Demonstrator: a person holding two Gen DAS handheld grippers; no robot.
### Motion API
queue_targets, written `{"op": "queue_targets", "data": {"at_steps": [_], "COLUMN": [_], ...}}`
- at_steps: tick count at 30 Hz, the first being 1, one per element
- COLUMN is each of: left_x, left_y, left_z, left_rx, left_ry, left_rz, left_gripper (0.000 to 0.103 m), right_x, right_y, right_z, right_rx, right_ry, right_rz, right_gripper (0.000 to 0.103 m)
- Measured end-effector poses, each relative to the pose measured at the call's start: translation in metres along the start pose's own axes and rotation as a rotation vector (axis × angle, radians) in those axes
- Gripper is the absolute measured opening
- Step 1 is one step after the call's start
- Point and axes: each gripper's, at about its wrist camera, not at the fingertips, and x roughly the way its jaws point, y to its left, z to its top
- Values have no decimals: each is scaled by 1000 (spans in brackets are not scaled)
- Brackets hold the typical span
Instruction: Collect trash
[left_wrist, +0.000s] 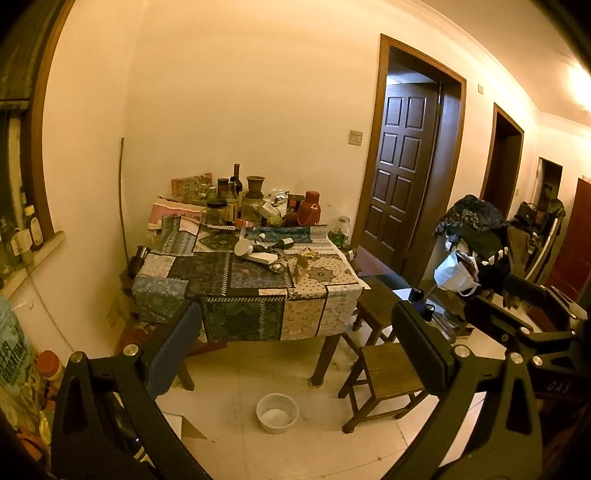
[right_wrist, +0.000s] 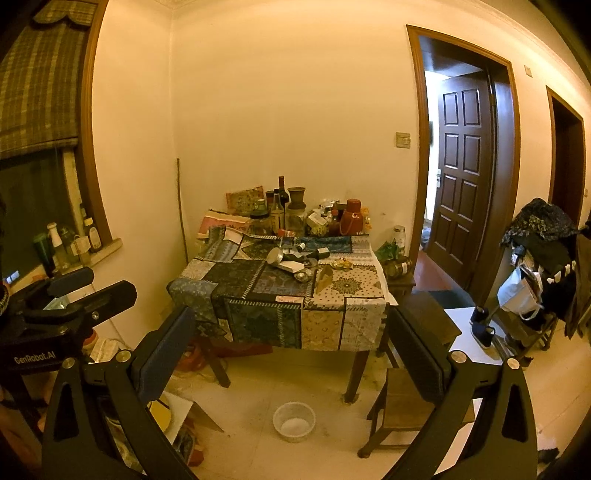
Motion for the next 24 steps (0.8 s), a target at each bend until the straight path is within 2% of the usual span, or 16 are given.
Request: {"op": "queue_targets", "data": {"at_steps": [24], "left_x": [9], "left_y": [0], "left_z": [-11], "left_rx": [-7], "left_ry": [4], "left_rz": [16], "left_gripper": [103], "right_x": [8], "right_y": [0], "right_z": [3], "right_rx": [1], "right_ry": [8], "right_rz": [28], "right_gripper": [103]}}
